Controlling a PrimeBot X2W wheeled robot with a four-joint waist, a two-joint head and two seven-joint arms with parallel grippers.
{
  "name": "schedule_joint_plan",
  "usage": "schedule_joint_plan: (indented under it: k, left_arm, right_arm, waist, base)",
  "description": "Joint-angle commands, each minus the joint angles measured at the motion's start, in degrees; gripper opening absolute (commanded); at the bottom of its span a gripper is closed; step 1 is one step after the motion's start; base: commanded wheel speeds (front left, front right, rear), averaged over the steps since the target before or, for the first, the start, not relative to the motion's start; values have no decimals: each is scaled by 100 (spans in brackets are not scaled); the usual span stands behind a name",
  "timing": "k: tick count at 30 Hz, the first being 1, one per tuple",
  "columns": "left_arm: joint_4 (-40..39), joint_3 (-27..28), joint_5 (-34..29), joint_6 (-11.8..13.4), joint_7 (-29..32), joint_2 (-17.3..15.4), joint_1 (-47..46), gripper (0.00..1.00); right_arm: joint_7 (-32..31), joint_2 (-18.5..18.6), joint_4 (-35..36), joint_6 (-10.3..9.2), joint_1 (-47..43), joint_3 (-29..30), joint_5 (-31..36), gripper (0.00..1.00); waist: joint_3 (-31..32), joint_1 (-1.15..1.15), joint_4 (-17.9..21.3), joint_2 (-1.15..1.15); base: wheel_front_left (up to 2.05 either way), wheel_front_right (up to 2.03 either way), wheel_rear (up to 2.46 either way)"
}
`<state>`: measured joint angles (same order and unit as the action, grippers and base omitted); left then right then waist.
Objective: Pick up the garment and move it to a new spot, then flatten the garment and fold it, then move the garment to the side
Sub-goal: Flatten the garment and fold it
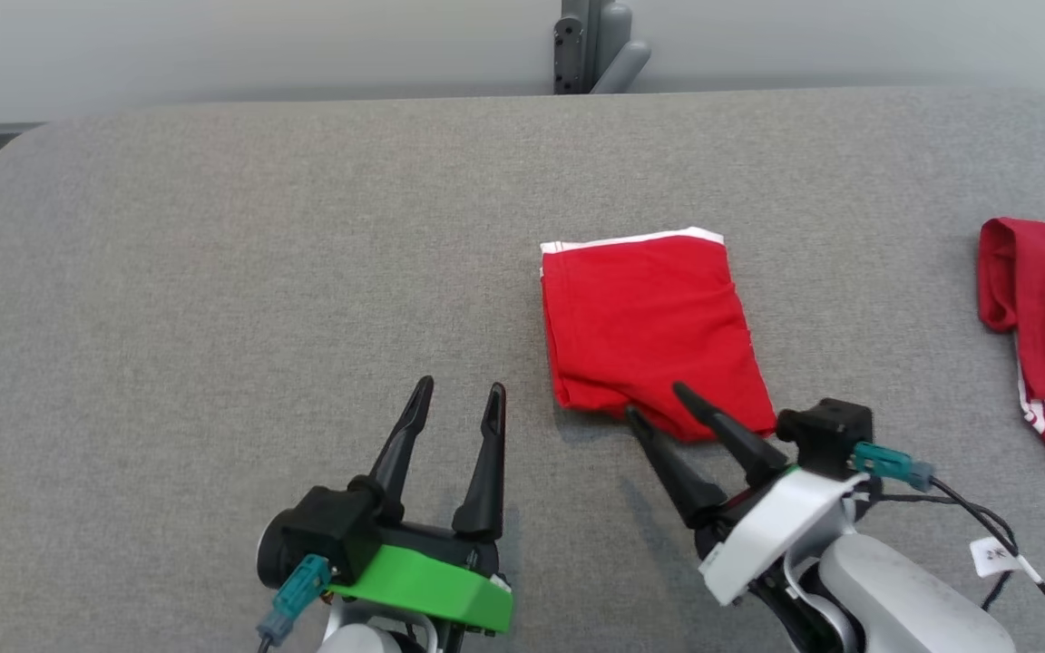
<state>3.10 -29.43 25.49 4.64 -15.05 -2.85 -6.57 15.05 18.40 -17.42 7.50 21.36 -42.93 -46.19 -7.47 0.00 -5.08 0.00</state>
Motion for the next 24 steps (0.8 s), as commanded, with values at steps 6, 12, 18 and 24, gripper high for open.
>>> schedule_joint_plan:
  k: [6,12,18,24]
  left_arm:
    - [140,481,-252,-6,-10,-11,289,100]
    - [151,1014,-487,-105,-10,-10,544,100]
    - [59,1351,-960,-198,-11,-11,776,100]
    - [-7,1533,-1285,-306,-10,-10,1083,100]
  right_arm:
    - [15,-385,460,-2,-1042,1686,1018,100]
    - [15,-758,954,-2,-1815,2864,1898,100]
    - [14,-886,1476,-2,-2280,3472,2748,100]
    - [15,-918,1791,-2,-2644,3730,3137,100]
  waist:
    - [456,0,411,0]
    - [692,0,623,0]
    - [827,0,740,0]
    - [999,0,754,0]
  base:
    - [0,0,0]
    - [0,0,0]
    - [0,0,0]
    - [0,0,0]
